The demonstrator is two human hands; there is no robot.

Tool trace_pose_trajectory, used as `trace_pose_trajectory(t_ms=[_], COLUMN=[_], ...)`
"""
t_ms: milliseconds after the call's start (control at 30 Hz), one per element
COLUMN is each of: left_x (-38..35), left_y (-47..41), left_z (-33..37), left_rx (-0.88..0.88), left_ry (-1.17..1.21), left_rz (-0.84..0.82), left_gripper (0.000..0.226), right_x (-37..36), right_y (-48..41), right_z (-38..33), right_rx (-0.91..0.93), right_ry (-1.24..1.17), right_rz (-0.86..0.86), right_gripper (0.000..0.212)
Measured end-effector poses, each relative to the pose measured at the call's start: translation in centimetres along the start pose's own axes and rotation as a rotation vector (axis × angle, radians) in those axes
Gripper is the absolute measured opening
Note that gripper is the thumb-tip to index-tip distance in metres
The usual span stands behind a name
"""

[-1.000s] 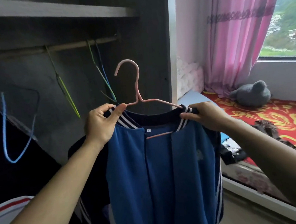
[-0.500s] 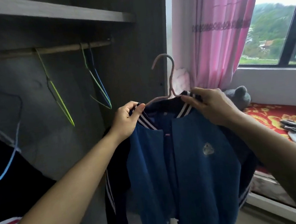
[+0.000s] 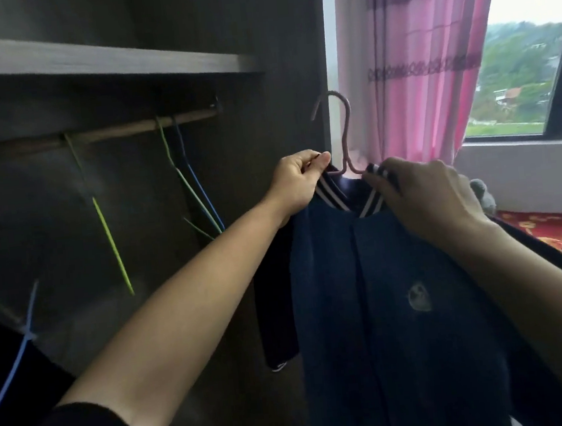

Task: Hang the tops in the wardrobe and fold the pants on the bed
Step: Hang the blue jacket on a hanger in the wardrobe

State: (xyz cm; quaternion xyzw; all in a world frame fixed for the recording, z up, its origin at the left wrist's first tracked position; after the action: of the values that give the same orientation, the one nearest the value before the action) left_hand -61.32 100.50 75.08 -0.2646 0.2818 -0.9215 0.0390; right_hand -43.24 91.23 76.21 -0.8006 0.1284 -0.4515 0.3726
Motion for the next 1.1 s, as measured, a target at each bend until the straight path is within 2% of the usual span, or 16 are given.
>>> trace_pose_trajectory(t_ms=[100,233,333,400,433,533,600,733,800,1000,1100], left_x=[0.6,3.8,6.9,9.6,11.4,17.7,21.0,25.5,26.4,26.2,26.5], left_y=[-3.1,-6.6,-8.6,-9.5,-10.2,-11.2,-11.4,-9.7,-8.9,-9.3,-9.2], left_z=[-2.5,-5.9,-7.5,-8.0,-8.0,-7.4,-8.1,-10.7,-11.8,-11.9,-11.9], left_rx=[0.014,0.112,0.205,0.237,0.218,0.168,0.222,0.39,0.399,0.301,0.276], left_ry=[-0.184,-0.564,-0.642,-0.72,-0.807,-1.011,-1.105,-1.453,-1.595,-1.697,-1.699], left_rz=[-0.052,-0.097,-0.182,-0.224,-0.178,0.102,0.188,0.173,0.128,0.279,0.293], left_gripper=[0.028,0.027,0.021,0.02,0.022,0.027,0.041,0.068,0.081,0.073,0.073], right_x=[-2.9,-7.7,-11.6,-13.6,-14.4,-17.0,-19.4,-23.5,-25.1,-28.5,-31.2], right_y=[-2.5,-6.7,-10.0,-12.0,-13.0,-16.1,-18.2,-22.0,-23.3,-26.2,-26.3], right_z=[1.1,0.7,-0.9,-2.0,-2.5,-3.9,-4.8,-6.1,-6.8,-8.4,-9.2], right_rx=[-0.053,-0.053,-0.018,0.003,0.006,0.0,0.016,0.017,0.026,-0.007,-0.018], right_ry=[-0.061,-0.082,-0.087,-0.137,-0.176,-0.29,-0.344,-0.434,-0.462,-0.554,-0.514], right_rz=[0.028,-0.003,-0.054,-0.072,-0.08,-0.115,-0.153,-0.175,-0.191,-0.212,-0.274], right_gripper=[0.039,0.033,0.015,0.012,0.014,0.017,0.015,0.015,0.016,0.02,0.022])
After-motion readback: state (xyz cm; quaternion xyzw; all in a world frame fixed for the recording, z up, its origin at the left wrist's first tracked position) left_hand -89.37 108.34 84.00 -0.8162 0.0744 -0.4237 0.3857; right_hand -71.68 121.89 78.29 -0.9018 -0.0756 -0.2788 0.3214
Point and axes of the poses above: each hand's wrist, its own y-axis away from the middle knuckle, its own x-axis out of the back of the hand, z = x × y, the point moved 8 cm from there along -y, towards the middle knuckle, and after that the axes turned 12 degrees about -y, right-handed, at the moved point
